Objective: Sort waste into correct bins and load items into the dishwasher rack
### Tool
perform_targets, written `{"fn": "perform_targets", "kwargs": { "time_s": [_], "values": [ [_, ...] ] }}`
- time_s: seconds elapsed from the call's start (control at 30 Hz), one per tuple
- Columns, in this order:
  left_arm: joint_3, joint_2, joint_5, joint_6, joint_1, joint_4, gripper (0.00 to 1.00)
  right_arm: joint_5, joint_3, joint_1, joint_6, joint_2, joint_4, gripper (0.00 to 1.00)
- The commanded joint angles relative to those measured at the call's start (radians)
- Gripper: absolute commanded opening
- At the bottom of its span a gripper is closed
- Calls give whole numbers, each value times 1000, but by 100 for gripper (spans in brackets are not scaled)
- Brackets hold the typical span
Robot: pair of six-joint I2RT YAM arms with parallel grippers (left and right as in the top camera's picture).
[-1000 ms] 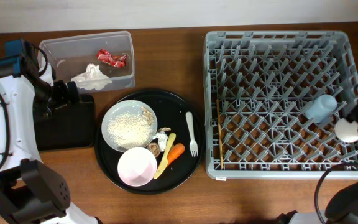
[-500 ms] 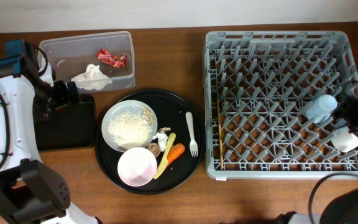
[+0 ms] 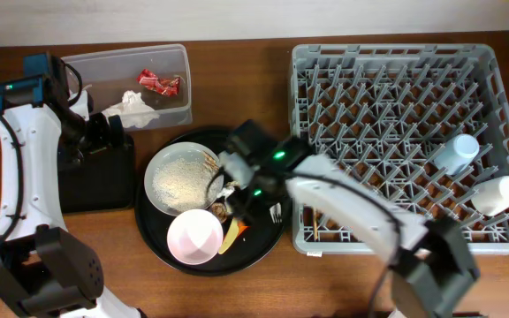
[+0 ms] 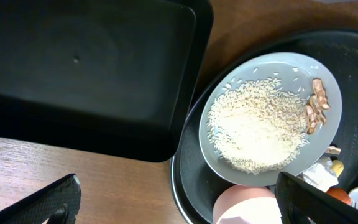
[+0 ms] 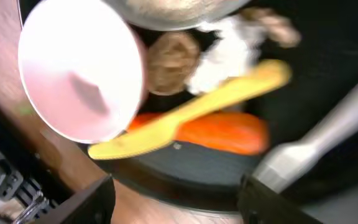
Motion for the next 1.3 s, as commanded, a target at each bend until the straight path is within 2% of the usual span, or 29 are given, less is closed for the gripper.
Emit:
{"fn": "perform_targets", "kwargs": {
  "time_s": [0.0, 0.1, 0.13, 0.17, 0.2, 0.23, 0.57, 0.63, 0.7, 0.77, 0.87, 0.93, 0.97, 1.07, 1.13, 1.2, 1.27],
  "values": [
    [-1, 2, 10, -6, 0, -1, 99, 2, 5, 107, 98, 110, 87, 68],
    [-1, 2, 10, -5, 0, -1, 99, 2, 5, 145, 160, 187, 159, 62],
    [-1, 2, 10, -6, 0, -1, 99, 2, 5, 146, 182, 198, 176, 49],
    [-1, 2, 10, -5, 0, -1, 99, 2, 5, 147, 182, 200, 182, 46],
    [-1, 2, 10, -5, 0, -1, 99, 5, 5, 146, 208, 200, 188, 29],
    [-1, 2, 10, -5, 0, 0, 99, 5, 5, 147, 208, 200, 190, 18],
    [-1, 2, 10, -5, 1, -1, 99, 32, 3, 179, 279, 230, 192, 19],
    [-1, 2, 6, -5, 1, -1, 99, 74, 5, 177, 290, 230, 192, 4],
    [-1, 2, 6, -5, 1, -1, 99, 74, 26, 176, 285, 219, 180, 4],
    [-1, 2, 6, -5, 1, -1, 99, 97, 131, 175, 255, 178, 112, 4],
    [-1, 2, 6, -5, 1, -1, 99, 279, 341, 148, 240, 156, -64, 4],
    [-1, 2, 6, -5, 1, 0, 99, 407, 467, 85, 240, 156, -152, 4],
    [-1, 2, 6, -5, 1, -1, 99, 497, 522, 6, 241, 152, -192, 4],
    [-1, 2, 6, -5, 1, -1, 99, 553, 536, -212, 240, 114, -224, 4],
    [-1, 2, 6, -5, 1, 0, 99, 588, 536, -414, 240, 77, -228, 4],
    [-1, 2, 7, -5, 0, 0, 99, 883, 536, -559, 240, 73, -191, 4],
    [-1, 2, 7, -5, 0, 0, 99, 1137, 535, -691, 240, 74, -76, 4]
  ]
}}
